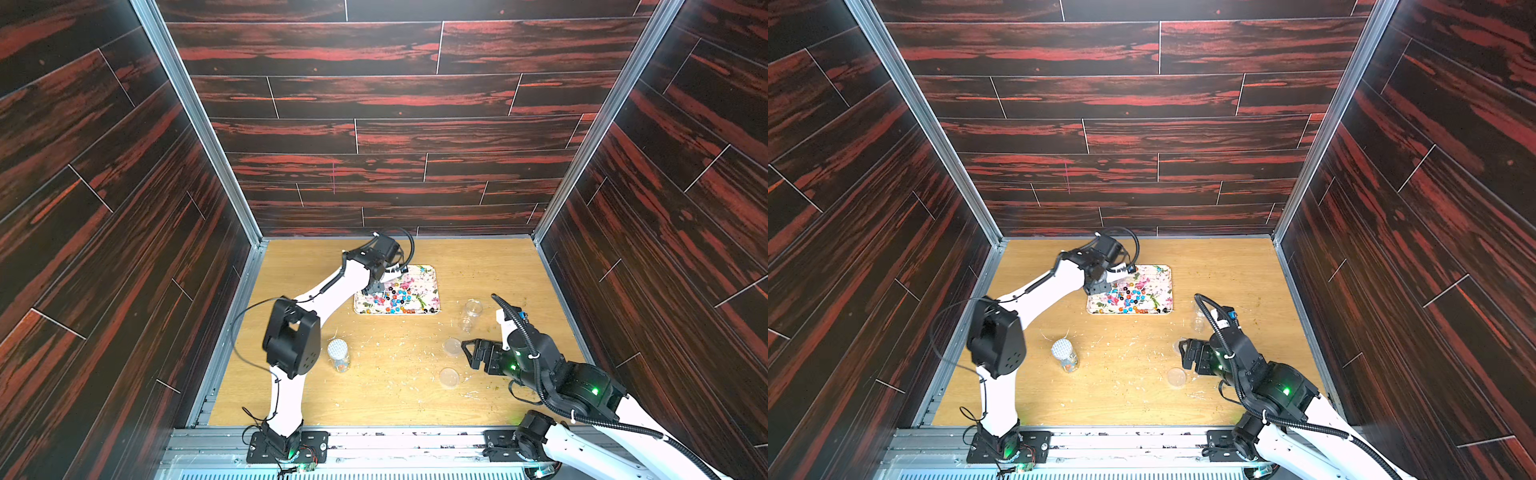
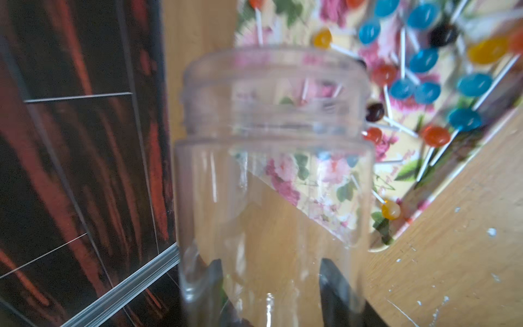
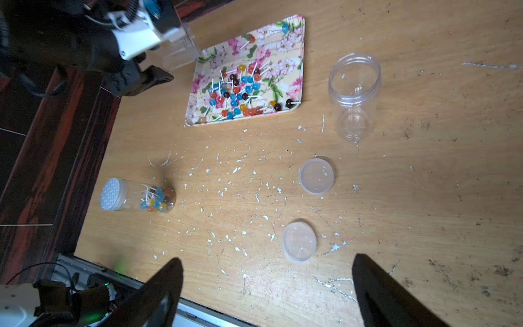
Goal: Pour the candies out of the jar
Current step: 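Pour the candies out of the jar onto the tray.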
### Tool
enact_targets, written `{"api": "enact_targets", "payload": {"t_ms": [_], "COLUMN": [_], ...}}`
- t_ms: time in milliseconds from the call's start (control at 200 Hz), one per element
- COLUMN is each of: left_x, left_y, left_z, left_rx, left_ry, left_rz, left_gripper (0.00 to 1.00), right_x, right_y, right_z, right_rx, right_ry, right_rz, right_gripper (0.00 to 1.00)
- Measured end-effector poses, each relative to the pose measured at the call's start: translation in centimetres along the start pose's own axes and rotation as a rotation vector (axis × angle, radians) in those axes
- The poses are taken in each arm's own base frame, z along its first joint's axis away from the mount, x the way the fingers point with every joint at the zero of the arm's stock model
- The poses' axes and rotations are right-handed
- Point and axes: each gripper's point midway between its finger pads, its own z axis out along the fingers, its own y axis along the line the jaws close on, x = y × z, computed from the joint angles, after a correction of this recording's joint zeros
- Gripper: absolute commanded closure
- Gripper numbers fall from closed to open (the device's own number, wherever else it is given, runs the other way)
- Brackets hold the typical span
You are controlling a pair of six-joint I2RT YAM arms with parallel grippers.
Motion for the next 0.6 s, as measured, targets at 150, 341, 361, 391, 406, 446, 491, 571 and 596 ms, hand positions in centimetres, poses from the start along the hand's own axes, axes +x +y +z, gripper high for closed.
{"api": "enact_targets", "payload": {"t_ms": [150, 341, 361, 391, 406, 446, 491, 571, 596], "left_x": [-1.7, -2.5, -2.6, -2.7, -2.8, -3.0, -3.3, -3.7, -3.8], "left_y": [1.4, 1.0, 1.0, 0.8, 0.8, 0.6, 0.2, -0.7, -0.9], "left_z": [-3.0, -6.5, -7.0, -7.6, -8.0, -8.8, -9.9, -11.6, -12.0], "left_rx": [-0.027, -0.030, -0.028, -0.024, -0.023, -0.018, -0.004, 0.026, 0.032], "left_ry": [-0.135, -0.323, -0.344, -0.377, -0.392, -0.437, -0.498, -0.599, -0.626], "left_rz": [-0.080, -0.193, -0.205, -0.223, -0.233, -0.255, -0.280, -0.323, -0.337], "left_gripper": [0.52, 0.52, 0.52, 0.51, 0.51, 0.50, 0.50, 0.49, 0.49], "right_x": [-1.2, -5.2, -5.9, -6.7, -7.3, -8.5, -9.8, -11.9, -12.4], "right_y": [0.5, 1.8, 2.0, 2.2, 2.2, 2.5, 2.9, 4.0, 4.5], "right_z": [-0.8, -1.8, -1.7, -1.6, -1.5, -1.2, -0.7, 0.3, 0.5], "right_rx": [-0.012, -0.049, -0.053, -0.061, -0.062, -0.077, -0.099, -0.147, -0.167], "right_ry": [-0.039, -0.120, -0.129, -0.135, -0.139, -0.141, -0.139, -0.122, -0.115], "right_rz": [-0.012, -0.010, -0.003, 0.005, 0.012, 0.026, 0.034, 0.030, 0.028], "right_gripper": [0.11, 0.15, 0.16, 0.16, 0.17, 0.18, 0.18, 0.19, 0.19]}}
